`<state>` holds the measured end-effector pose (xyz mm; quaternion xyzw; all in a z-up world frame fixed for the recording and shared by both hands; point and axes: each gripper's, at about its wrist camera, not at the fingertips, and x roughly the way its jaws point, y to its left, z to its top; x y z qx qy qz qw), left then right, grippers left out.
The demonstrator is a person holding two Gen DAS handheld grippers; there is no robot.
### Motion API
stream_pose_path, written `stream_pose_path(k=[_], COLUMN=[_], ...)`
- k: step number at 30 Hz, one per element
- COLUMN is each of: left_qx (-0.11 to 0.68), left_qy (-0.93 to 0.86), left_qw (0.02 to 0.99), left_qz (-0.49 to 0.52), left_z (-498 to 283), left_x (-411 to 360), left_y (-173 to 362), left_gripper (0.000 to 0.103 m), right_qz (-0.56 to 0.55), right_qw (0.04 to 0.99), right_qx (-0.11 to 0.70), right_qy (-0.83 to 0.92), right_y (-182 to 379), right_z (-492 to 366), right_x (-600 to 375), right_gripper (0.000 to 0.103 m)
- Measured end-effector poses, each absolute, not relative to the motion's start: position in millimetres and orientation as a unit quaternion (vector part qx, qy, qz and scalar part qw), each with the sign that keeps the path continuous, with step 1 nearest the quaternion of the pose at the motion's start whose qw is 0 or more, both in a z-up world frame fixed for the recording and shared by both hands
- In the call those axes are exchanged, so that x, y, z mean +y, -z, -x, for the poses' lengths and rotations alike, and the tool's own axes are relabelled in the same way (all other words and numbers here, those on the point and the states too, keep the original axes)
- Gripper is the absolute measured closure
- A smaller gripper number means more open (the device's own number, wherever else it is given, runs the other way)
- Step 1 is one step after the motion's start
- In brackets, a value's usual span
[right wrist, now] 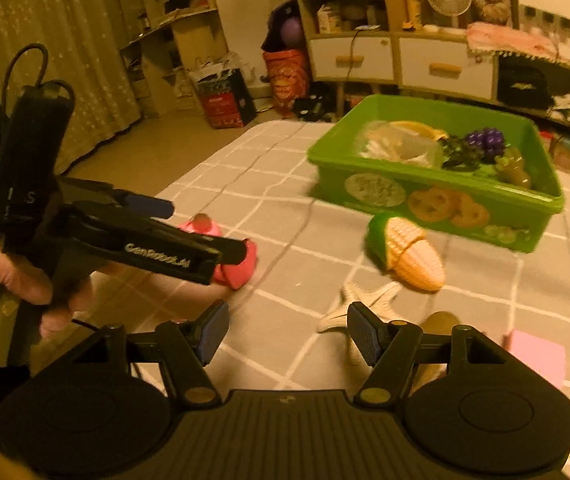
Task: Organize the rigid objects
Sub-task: 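Move the left tool to the pink pig toy while the right tool approaches the white starfish, then close the left tool on the pink pig while the right tool lowers toward the starfish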
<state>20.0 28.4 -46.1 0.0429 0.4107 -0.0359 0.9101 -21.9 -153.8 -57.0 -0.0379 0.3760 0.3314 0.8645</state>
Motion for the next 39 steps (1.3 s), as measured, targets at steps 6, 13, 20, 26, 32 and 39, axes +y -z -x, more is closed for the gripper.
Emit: stream_pose_path(k=[6,13,20,26,32,39], left_qx=[0.417,0.431,0.435,0.434,0.434,0.447], left_qy=[0.028,0.021,0.016,0.011,0.004,0.004], left_qw=[0.907,0.902,0.9,0.9,0.9,0.894], left_qz=[-0.042,-0.031,-0.03,-0.032,-0.035,-0.027], left_z=[-20,-23,-23,-23,-20,-23], left_x=[31,35,36,35,34,37], left_y=[50,54,56,56,56,63], left_gripper=[0.002,0.002,0.002,0.002,0.002,0.002], right_qz=[0.056,0.054,0.066,0.104,0.151,0.159], right_qw=[0.865,0.87,0.872,0.88,0.883,0.886], right_qx=[0.398,0.413,0.419,0.4,0.383,0.379], right_qy=[-0.301,-0.263,-0.245,-0.236,-0.224,-0.215], right_y=[70,77,85,92,99,97], right_z=[16,2,-5,-5,-2,-2], right_x=[-152,-159,-157,-147,-135,-134], right_gripper=[0.051,0.05,0.043,0.034,0.032,0.047])
